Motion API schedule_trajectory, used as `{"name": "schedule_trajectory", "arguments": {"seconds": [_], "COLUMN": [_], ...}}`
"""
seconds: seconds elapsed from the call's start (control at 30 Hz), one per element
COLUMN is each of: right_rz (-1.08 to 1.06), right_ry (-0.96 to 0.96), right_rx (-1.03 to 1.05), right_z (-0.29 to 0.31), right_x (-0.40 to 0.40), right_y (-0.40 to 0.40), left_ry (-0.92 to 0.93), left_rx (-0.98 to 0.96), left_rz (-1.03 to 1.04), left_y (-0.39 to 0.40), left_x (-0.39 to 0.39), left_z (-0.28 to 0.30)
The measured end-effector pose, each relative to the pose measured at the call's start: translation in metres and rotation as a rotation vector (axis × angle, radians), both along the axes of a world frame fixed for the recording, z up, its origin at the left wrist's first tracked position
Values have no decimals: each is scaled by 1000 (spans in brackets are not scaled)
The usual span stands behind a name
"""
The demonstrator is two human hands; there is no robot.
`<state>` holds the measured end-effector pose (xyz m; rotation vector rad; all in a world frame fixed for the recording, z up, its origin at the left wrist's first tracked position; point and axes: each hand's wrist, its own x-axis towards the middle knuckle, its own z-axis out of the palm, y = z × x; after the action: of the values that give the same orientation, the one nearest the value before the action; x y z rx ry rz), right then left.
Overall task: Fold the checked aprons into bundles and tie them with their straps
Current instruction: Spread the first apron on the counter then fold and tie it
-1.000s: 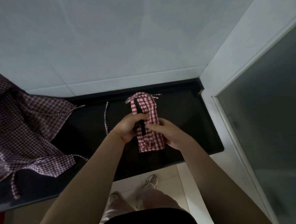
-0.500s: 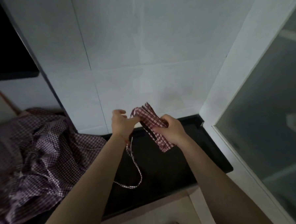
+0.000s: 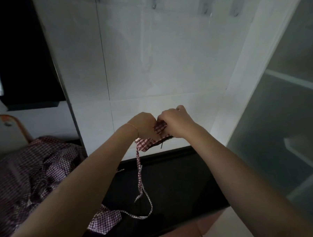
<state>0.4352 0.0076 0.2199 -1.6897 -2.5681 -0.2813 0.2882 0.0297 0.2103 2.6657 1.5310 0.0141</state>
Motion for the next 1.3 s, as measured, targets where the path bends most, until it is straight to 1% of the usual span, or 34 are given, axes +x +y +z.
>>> {"name": "schedule_trajectory", "arguments": {"seconds": [0.03, 0.07, 0.1, 0.13, 0.17, 0.2, 0.23, 0.27, 0.3, 0.33, 0.37, 0.4, 0.43, 0.5, 0.53, 0.63, 0.7, 0.73, 0.77, 0.8, 0.83, 0.87, 0.9, 0.93, 0.97, 1.0, 1.03, 1.07, 1.1, 1.13, 1.17, 1.27, 1.3], "right_rz": [20, 40, 38, 12, -32, -89, -144, -210, -284, -321, -326, -313, -285, -240, -233, -211, -209, -236, -277, -326, -376, -423, -466, -499, -519, -531, -536, -535, -532, -531, -529, -527, -522], "right_ry": [35, 93, 177, 296, 436, 591, 757, 914, 1037, 1116, 1192, 1276, 1383, 1610, 1675, 1747, 1814, 1861, 1906, 1930, 1940, 1943, 1943, 1934, 1916, 1891, 1861, 1831, 1805, 1779, 1757, 1711, 1700], "right_rx": [45, 140, 270, 431, 575, 641, 605, 432, 172, -85, -295, -445, -543, -606, -603, -625, -632, -608, -576, -545, -526, -515, -515, -521, -530, -537, -550, -572, -602, -631, -658, -740, -773], "right_z": [2, 3, 2, 2, 3, 3, 4, 5, 7, 7, 6, 4, 2, 3, 5, 10, 9, 8, 7, 8, 9, 10, 11, 11, 11, 11, 11, 11, 11, 12, 12, 15, 15], "right_x": [2, 6, 9, 11, 12, 13, 12, 10, 6, 2, -2, -6, -9, -11, -11, -10, -12, -11, -10, -8, -5, -1, 3, 8, 12, 15, 17, 18, 18, 18, 19, 22, 24], "right_y": [1, 3, 4, 4, 2, -2, -7, -10, -10, -11, -10, -10, -9, -5, -2, 0, -1, 0, 0, 1, 2, 4, 7, 8, 10, 10, 11, 10, 9, 7, 6, 2, 2], "left_ry": [-21, -89, -224, -426, -686, -996, -1300, -1545, -1718, -1822, -1877, -1907, -1922, -1940, -1953, -1996, -1972, -1931, -1857, -1730, -1564, -1357, -1142, -948, -789, -616, -428, -250, -121, -58, -47, -160, -175], "left_rx": [16, 23, 8, -33, -105, -216, -346, -452, -510, -533, -539, -543, -554, -591, -597, -593, -596, -598, -598, -548, -425, -205, 126, 516, 808, 935, 926, 855, 796, 769, 769, 914, 935], "left_rz": [23, 66, 127, 203, 292, 379, 447, 489, 507, 513, 503, 478, 445, 405, 400, 407, 403, 406, 425, 475, 542, 604, 635, 580, 414, 214, 42, -31, -38, -22, -9, -74, -97], "left_y": [0, 1, 4, 6, 7, 6, 4, 4, 3, 2, 1, 0, -2, -3, -4, -2, -4, -5, -9, -12, -15, -14, -13, -12, -11, -10, -7, -3, 0, 2, 3, 7, 8], "left_x": [0, -1, -4, -9, -13, -17, -19, -20, -21, -20, -18, -16, -13, -8, -5, -1, 0, 0, 0, 1, 1, -1, -4, -8, -11, -14, -16, -18, -20, -21, -22, -24, -24], "left_z": [3, 7, 9, 10, 12, 14, 17, 18, 20, 21, 23, 23, 23, 21, 21, 17, 16, 16, 19, 22, 24, 22, 17, 14, 11, 8, 5, 2, -1, -4, -8, -18, -18]}}
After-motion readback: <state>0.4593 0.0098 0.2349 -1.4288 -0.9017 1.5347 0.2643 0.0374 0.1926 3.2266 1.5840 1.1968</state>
